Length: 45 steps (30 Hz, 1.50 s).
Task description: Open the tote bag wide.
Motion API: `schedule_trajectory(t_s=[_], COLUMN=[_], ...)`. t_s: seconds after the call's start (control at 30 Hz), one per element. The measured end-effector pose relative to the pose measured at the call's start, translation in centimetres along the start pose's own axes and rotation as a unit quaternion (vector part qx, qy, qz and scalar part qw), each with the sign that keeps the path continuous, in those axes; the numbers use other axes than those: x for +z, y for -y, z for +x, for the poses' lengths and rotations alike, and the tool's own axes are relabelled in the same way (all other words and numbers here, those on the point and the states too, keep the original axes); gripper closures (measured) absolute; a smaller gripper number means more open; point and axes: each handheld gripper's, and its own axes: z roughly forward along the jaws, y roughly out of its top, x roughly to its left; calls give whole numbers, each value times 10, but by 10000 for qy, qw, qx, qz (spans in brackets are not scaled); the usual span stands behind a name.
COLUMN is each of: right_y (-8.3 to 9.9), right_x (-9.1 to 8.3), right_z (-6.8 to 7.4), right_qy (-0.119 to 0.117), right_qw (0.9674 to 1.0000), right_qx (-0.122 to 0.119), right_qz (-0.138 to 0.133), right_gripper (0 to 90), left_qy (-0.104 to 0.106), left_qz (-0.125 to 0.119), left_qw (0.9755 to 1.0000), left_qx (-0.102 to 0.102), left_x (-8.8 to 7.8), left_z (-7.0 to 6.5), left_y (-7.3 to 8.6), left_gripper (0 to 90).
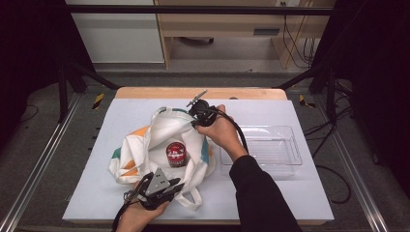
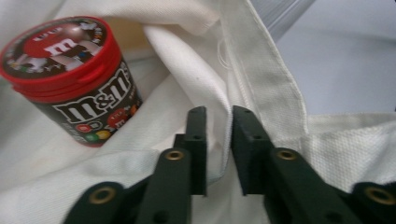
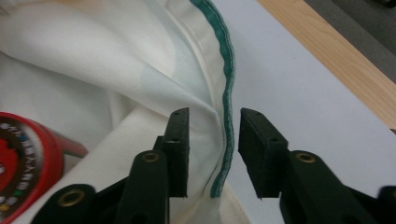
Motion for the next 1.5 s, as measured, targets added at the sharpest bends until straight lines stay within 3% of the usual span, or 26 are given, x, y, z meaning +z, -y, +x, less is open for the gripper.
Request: schedule_trajectory(t_s=[0.03,0.07,0.27,0.3,0.33,0.37,0.4,0.43,0.53,0.57,0.6,0.63,0.8,0.9,1.03,1.2,1.37,1.4,1.47,1.5], right_y=[0,0,10,10,17,17,25,25,45,45,54,58,72,77,82,91,102,105,108,114], right_x=[-10,-10,-57,-57,-70,-70,-82,-82,-97,-97,-101,-102,-105,-102,-94,-89,-90,-90,-90,-90], right_z=[2,2,17,17,24,24,31,31,48,48,56,60,74,81,91,95,100,100,101,101], right_qy=[-17,-17,-106,-106,-150,-150,-172,-172,-255,-255,-225,-218,-140,-125,-57,9,-14,-4,14,11], right_qw=[9999,9999,9982,9982,9976,9976,9966,9966,9956,9956,9957,9955,9942,9931,9940,9950,9952,9954,9955,9949], right_qx=[0,0,40,40,57,57,78,78,89,89,101,129,345,489,501,593,587,574,595,683], right_qz=[-119,-119,-594,-594,-680,-680,-808,-808,-895,-895,-896,-918,-1005,-1056,-973,-803,-783,-764,-736,-745], right_gripper=[582,582,547,547,550,550,553,553,545,545,532,530,505,490,480,488,545,561,567,597], left_qy=[-31,-31,-246,-296,-465,-465,-660,-660,-1061,-1061,-1235,-1299,-1432,-1440,-1448,-1697,-1678,-1659,-1646,-1625], left_qz=[-51,-51,-306,-359,-392,-392,-446,-446,-465,-465,-373,-347,-205,-102,22,280,391,414,435,449], left_qw=[10000,10000,9992,9988,9981,9981,9968,9968,9933,9933,9916,9909,9894,9895,9894,9849,9847,9848,9845,9846], left_qx=[-17,-17,-121,-150,-131,-131,-103,-103,-28,-28,-16,-9,-145,-119,-138,-178,-277,-291,-428,-470], left_x=[-4,-4,-26,-31,-41,-41,-51,-51,-64,-64,-67,-67,-59,-47,-33,-24,-24,-25,-26,-27], left_z=[2,2,13,17,25,25,35,35,60,60,74,80,103,109,111,120,127,128,130,131], left_y=[-2,-2,-12,-15,-22,-22,-30,-30,-44,-44,-49,-51,-53,-52,-49,-42,-33,-30,-24,-23], left_gripper=[690,674,599,599,581,575,567,556,510,504,493,482,430,411,374,384,522,587,606,675])
